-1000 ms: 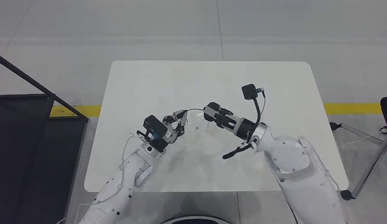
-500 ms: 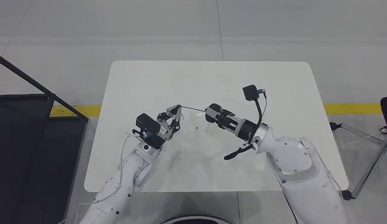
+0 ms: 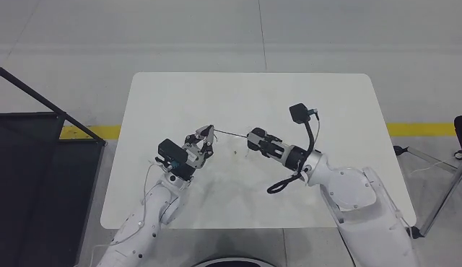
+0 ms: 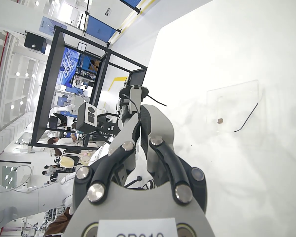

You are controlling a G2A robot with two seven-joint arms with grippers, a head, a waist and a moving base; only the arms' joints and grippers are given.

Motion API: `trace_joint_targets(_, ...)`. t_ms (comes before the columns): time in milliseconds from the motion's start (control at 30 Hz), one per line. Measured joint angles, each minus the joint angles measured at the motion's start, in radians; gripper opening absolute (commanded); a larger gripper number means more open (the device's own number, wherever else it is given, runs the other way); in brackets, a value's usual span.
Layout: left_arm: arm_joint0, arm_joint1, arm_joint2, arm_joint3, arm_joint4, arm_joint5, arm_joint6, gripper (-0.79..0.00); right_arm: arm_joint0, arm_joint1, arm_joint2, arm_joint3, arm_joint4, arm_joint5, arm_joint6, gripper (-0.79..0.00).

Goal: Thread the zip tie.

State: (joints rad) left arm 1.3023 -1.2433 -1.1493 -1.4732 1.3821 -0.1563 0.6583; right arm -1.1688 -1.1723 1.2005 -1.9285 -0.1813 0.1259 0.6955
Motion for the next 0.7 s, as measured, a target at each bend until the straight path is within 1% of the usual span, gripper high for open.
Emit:
trace_joint_targets(333,0.000,0.000,0.000,0.000,0.000,0.000,0.000,-0.785,-0.001,0.000,0.000,0.000,0.000,0.000,-0.001,-0.785)
trace_joint_targets(433,0.004,-0.001,-0.002,-0.009,-0.009,0.005,-0.004,-0.785,-0.016,0.000,0.009,-0.006,0.021,-0.002,-0.015,-0.785)
trace_joint_targets(700,0.015,-0.005,-0.006,-0.002,-0.008,-0.013,0.077,-0.785,-0.026,0.004,0.036,-0.020,0.078,0.054,0.028,-0.785)
